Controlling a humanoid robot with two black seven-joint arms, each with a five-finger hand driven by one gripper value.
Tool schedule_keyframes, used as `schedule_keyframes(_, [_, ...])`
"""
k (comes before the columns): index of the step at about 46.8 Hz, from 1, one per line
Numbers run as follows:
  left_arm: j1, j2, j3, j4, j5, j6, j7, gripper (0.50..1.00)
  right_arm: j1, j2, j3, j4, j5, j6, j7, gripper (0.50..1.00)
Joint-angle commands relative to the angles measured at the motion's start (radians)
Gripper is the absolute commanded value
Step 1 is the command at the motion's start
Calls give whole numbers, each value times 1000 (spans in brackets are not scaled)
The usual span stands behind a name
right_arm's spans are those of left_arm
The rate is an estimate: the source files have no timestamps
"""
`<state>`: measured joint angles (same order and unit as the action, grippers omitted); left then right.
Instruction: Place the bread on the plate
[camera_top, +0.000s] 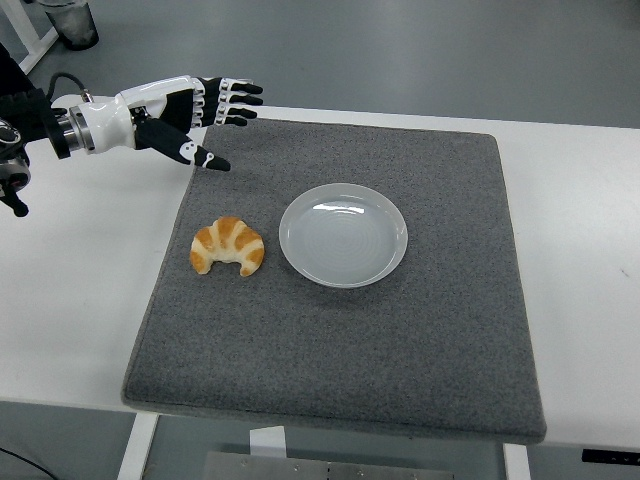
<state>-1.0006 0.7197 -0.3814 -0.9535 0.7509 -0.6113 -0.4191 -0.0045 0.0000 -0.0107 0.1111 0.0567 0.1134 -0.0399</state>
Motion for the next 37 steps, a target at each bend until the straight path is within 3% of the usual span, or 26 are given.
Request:
schedule_keyframes(1, [-35, 40, 45, -25, 74, 0, -3, 1000, 0, 0, 2, 1, 2, 0, 0, 952])
schedule_keyframes(9, [-78, 89, 53, -88, 244, 0, -3, 1000, 0, 0, 3, 1, 3, 3, 0, 952])
schedule_keyframes(18, [-81, 95, 55, -142, 493, 0, -3, 1000, 0, 0, 3, 1, 3, 5, 0, 952])
schedule_keyframes(37, [-81, 84, 113, -192, 663, 0, 6, 999, 0, 0, 3, 1, 5, 5, 0, 952])
